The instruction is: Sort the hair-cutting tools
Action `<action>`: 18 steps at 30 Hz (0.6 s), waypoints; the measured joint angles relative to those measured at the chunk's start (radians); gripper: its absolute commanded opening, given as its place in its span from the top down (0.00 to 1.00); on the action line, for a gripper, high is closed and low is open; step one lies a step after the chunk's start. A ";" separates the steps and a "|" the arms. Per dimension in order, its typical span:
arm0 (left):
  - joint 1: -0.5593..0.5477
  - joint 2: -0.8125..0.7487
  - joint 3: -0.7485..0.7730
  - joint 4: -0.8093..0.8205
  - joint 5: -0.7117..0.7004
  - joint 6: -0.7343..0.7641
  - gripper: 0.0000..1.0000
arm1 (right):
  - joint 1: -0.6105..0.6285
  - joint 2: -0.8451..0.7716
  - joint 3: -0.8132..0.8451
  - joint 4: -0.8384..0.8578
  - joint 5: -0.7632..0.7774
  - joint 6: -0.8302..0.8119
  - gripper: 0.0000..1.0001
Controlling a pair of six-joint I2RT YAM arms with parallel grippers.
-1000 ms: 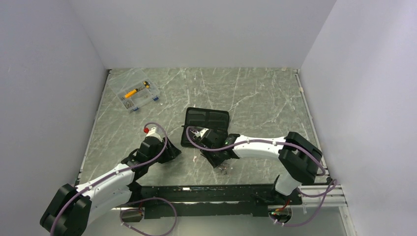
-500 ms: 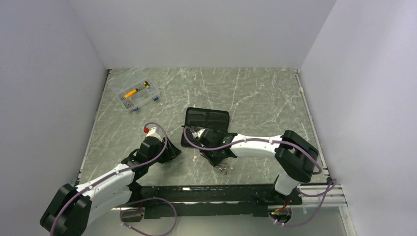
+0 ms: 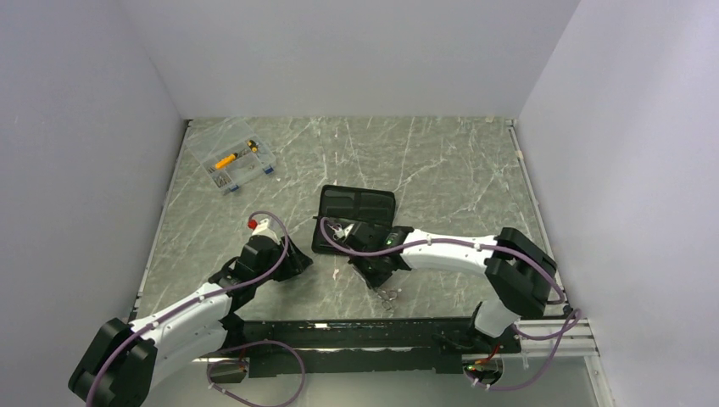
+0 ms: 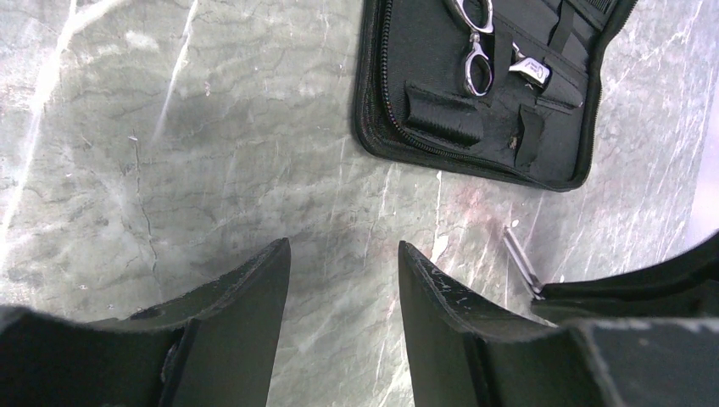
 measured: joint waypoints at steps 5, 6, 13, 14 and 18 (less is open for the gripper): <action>0.000 0.011 0.014 -0.013 -0.001 0.004 0.44 | 0.000 -0.057 0.076 -0.095 0.007 0.000 1.00; 0.000 0.016 0.023 -0.016 -0.002 0.006 0.43 | 0.000 -0.068 0.097 -0.110 0.012 0.000 1.00; 0.007 0.102 0.111 -0.016 -0.002 0.007 0.44 | -0.037 -0.109 0.206 -0.192 0.041 -0.024 1.00; 0.009 0.122 0.128 -0.014 -0.002 0.010 0.44 | -0.051 -0.113 0.209 -0.204 0.043 -0.028 1.00; 0.014 0.229 0.221 -0.015 -0.015 0.029 0.46 | -0.091 -0.114 0.209 -0.242 0.048 -0.035 1.00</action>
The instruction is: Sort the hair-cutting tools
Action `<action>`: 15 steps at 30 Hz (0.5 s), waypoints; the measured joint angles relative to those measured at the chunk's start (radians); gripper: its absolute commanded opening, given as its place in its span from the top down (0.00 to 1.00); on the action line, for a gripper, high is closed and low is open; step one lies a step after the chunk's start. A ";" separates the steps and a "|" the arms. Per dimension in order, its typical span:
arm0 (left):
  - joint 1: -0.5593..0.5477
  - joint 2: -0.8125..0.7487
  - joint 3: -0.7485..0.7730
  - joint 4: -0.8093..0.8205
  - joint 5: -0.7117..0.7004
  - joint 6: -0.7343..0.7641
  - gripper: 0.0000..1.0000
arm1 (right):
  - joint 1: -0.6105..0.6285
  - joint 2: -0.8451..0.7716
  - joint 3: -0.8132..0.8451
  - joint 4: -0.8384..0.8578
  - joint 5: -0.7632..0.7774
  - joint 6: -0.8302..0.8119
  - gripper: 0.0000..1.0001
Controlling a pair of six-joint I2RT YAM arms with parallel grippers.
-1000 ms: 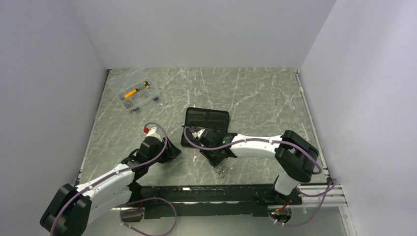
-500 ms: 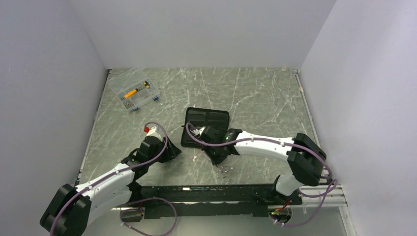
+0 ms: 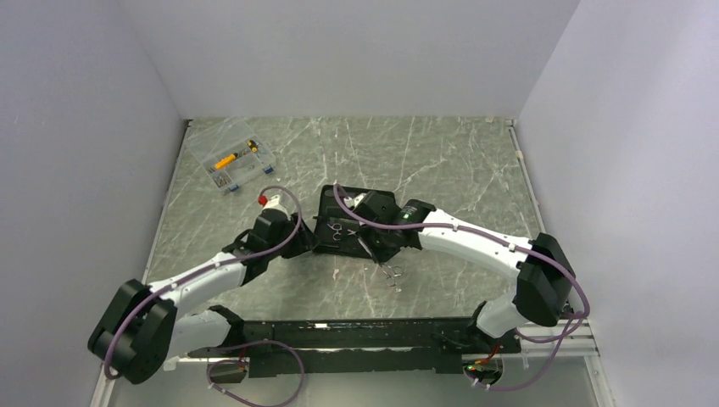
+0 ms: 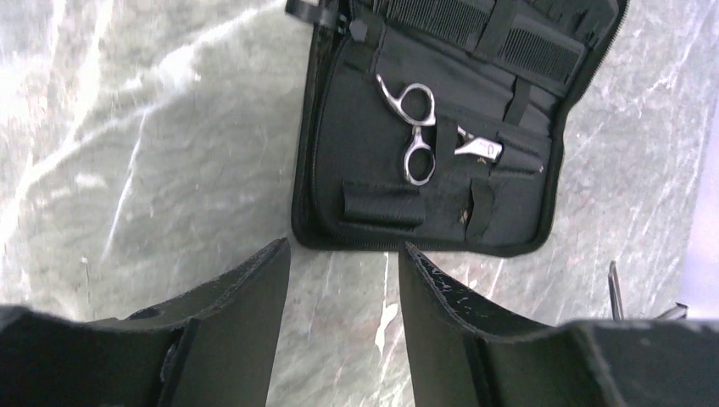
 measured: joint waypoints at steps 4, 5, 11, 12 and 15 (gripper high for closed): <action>0.001 0.100 0.080 0.000 -0.030 0.033 0.47 | -0.018 0.000 0.015 -0.027 0.016 -0.003 1.00; 0.002 0.124 0.095 0.001 -0.032 0.043 0.47 | -0.021 0.000 0.021 -0.029 0.019 -0.003 1.00; 0.001 0.225 0.136 0.000 -0.047 0.091 0.51 | -0.024 0.000 0.035 -0.024 0.023 -0.003 1.00; 0.000 0.237 0.138 -0.005 -0.053 0.100 0.52 | -0.024 0.000 0.035 -0.024 0.023 -0.003 1.00; -0.002 0.259 0.140 -0.021 -0.071 0.127 0.55 | -0.024 0.000 0.035 -0.024 0.023 -0.003 1.00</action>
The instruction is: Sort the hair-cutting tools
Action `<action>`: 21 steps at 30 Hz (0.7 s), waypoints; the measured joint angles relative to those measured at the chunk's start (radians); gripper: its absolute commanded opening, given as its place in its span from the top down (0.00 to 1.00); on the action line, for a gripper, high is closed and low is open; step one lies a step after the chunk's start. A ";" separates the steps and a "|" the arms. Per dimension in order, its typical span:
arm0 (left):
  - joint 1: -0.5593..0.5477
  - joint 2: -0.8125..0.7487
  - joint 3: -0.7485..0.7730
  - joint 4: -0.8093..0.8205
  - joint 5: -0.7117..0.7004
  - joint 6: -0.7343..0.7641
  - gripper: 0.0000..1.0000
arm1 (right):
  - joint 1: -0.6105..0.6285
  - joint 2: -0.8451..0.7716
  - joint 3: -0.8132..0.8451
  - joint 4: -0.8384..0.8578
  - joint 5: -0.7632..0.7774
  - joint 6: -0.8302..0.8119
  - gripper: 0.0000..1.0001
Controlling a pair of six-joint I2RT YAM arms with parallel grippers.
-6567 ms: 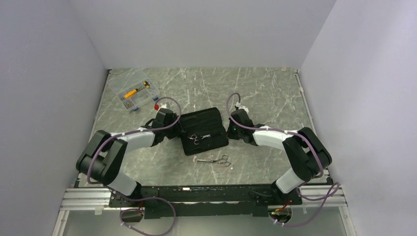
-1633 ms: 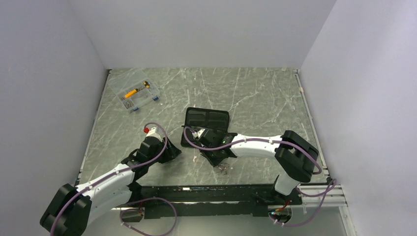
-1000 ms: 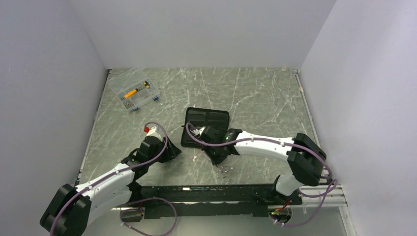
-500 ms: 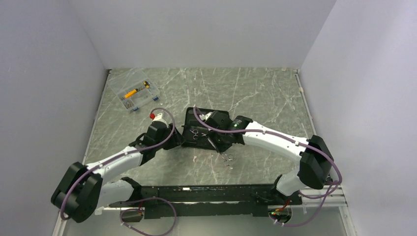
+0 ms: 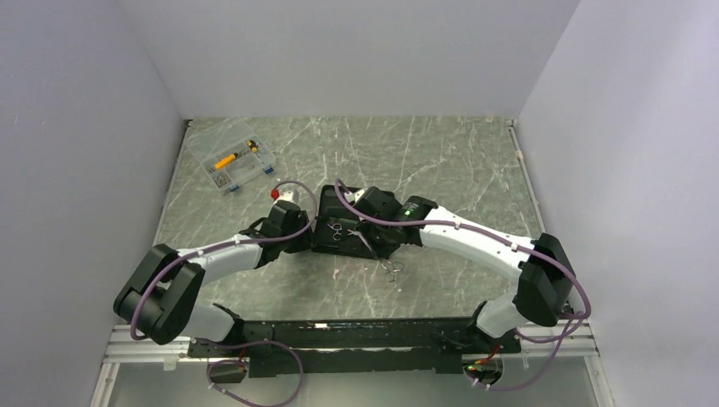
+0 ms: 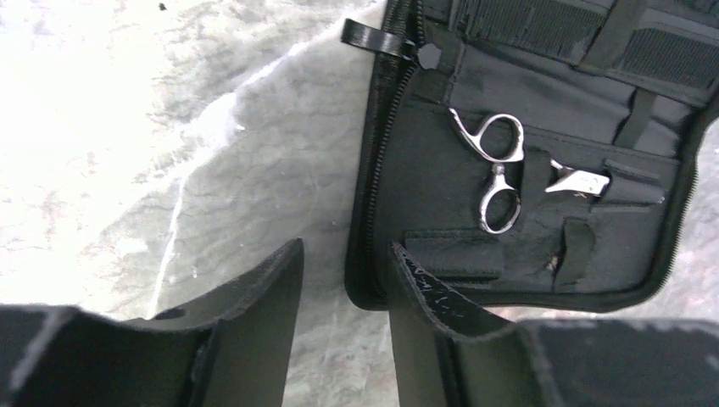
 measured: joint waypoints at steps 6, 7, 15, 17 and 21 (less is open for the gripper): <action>-0.004 0.015 0.013 -0.031 -0.036 0.037 0.60 | 0.000 0.000 -0.006 0.007 0.000 0.000 1.00; -0.005 0.015 0.014 -0.034 -0.040 0.042 0.60 | 0.000 0.000 -0.008 0.010 0.000 0.000 1.00; 0.006 0.010 0.016 -0.058 -0.092 0.056 0.72 | 0.000 -0.027 -0.053 0.027 0.000 0.005 1.00; 0.019 0.010 0.017 -0.064 -0.099 0.058 0.79 | 0.000 -0.050 -0.071 0.030 0.000 0.010 1.00; 0.034 0.010 0.027 -0.068 -0.099 0.066 0.96 | 0.000 -0.099 -0.099 0.030 -0.001 0.017 1.00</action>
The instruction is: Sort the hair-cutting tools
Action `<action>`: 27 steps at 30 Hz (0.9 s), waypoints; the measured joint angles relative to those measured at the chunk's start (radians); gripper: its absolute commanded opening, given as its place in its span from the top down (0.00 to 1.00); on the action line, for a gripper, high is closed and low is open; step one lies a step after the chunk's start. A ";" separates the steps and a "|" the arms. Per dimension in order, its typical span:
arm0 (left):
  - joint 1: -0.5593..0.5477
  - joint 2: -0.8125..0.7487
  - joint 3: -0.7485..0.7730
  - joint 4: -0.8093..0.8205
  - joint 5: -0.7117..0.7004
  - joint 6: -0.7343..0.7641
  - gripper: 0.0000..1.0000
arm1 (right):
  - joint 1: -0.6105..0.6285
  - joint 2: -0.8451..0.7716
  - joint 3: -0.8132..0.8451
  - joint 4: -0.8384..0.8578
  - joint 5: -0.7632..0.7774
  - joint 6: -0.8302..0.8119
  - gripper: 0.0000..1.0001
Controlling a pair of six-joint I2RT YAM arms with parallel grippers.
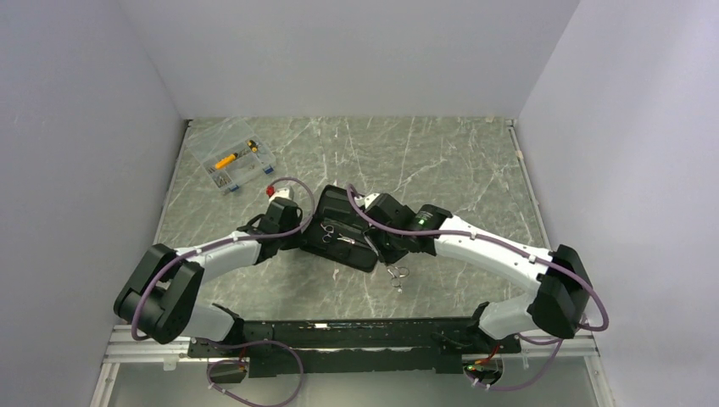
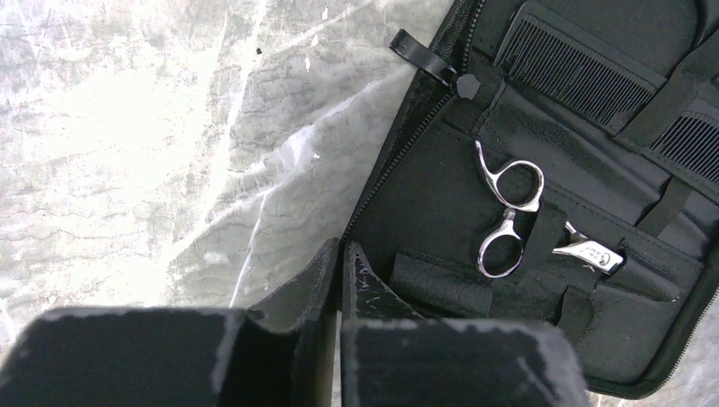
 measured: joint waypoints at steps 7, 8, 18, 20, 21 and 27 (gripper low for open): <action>0.000 -0.038 -0.064 0.089 0.032 0.043 1.00 | 0.000 -0.040 -0.029 0.000 -0.019 0.000 1.00; 0.000 -0.052 -0.087 0.114 0.043 0.053 1.00 | 0.000 -0.039 -0.031 0.000 -0.029 -0.001 1.00; -0.020 -0.162 -0.282 0.345 0.106 0.092 1.00 | 0.019 0.067 -0.033 -0.018 -0.090 -0.026 1.00; -0.027 -0.173 -0.304 0.375 0.105 0.096 1.00 | 0.026 0.103 -0.027 -0.030 -0.089 -0.031 1.00; -0.029 -0.174 -0.306 0.379 0.104 0.100 1.00 | 0.030 0.120 -0.020 -0.039 -0.089 -0.034 1.00; -0.048 -0.148 -0.299 0.404 0.106 0.159 1.00 | 0.045 0.180 0.035 -0.074 -0.032 -0.055 1.00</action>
